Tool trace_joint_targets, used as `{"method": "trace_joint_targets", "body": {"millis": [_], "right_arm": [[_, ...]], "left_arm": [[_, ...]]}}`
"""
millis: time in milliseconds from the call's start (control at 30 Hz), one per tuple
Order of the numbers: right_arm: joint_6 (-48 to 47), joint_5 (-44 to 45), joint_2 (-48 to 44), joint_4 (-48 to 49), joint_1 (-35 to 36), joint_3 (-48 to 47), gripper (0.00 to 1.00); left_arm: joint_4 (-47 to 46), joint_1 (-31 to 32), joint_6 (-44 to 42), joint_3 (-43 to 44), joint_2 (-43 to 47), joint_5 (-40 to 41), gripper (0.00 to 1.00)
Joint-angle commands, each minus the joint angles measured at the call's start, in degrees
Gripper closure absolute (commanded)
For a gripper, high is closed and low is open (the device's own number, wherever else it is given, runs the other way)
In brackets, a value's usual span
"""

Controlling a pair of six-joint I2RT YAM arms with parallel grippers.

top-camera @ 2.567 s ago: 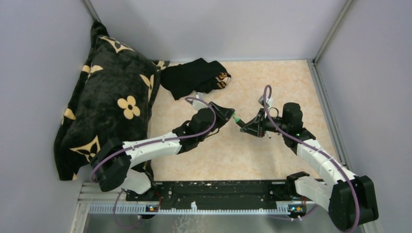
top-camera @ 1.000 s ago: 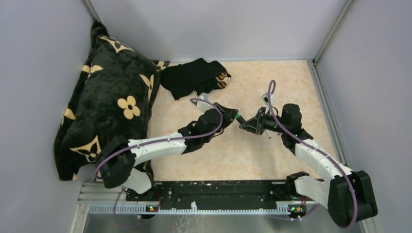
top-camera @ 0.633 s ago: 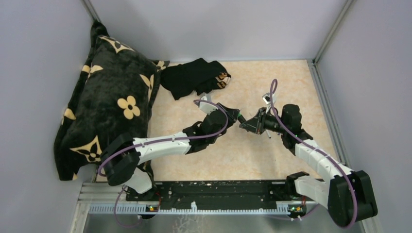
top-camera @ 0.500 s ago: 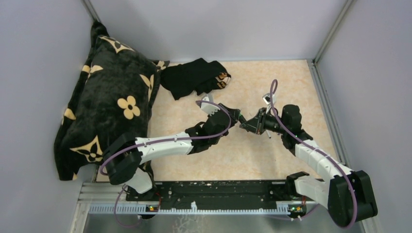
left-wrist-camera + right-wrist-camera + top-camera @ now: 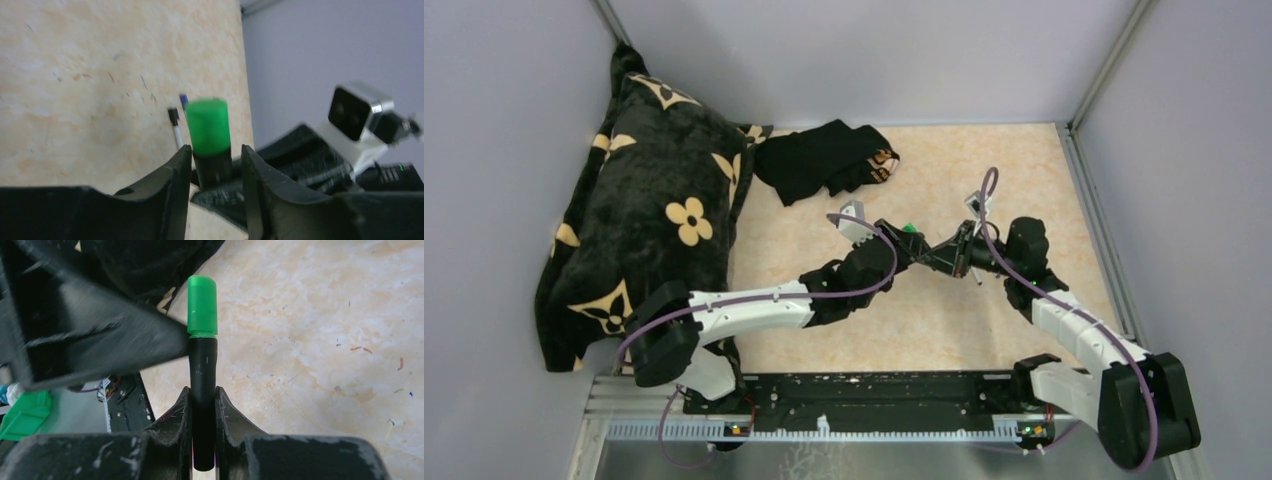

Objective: Insert the pens into the pen caps
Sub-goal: Insert the pen cap onto the pen.

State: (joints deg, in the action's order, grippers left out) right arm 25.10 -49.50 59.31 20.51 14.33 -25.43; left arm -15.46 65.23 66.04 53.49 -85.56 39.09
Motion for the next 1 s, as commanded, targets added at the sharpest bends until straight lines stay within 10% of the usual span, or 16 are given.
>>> {"method": "trace_joint_targets", "body": {"millis": [0,500,767,967], "right_arm": [[0.1,-1.9,-1.3,7.7,-0.7,-0.2,1.0],[-4.8,-10.4,-3.4,6.3,-4.0,-1.1,1.0],[-11.5,-23.9,-4.1,3.2,-6.3,-1.5,1.0],[-17.7,-29.9,-4.4,-2.4,-6.4,-3.0,1.0]], "left_arm": [[-1.4,3.5,1.5,-2.6,4.5,-5.3,0.5],[-9.0,3.5,-21.1,-11.1,15.2,-11.6,0.19],[-18.2,1.4,-46.8,-18.1,26.7,-28.8,0.02],[-17.5,-13.5,-40.9,-17.4,28.2,-58.1,0.06]]}}
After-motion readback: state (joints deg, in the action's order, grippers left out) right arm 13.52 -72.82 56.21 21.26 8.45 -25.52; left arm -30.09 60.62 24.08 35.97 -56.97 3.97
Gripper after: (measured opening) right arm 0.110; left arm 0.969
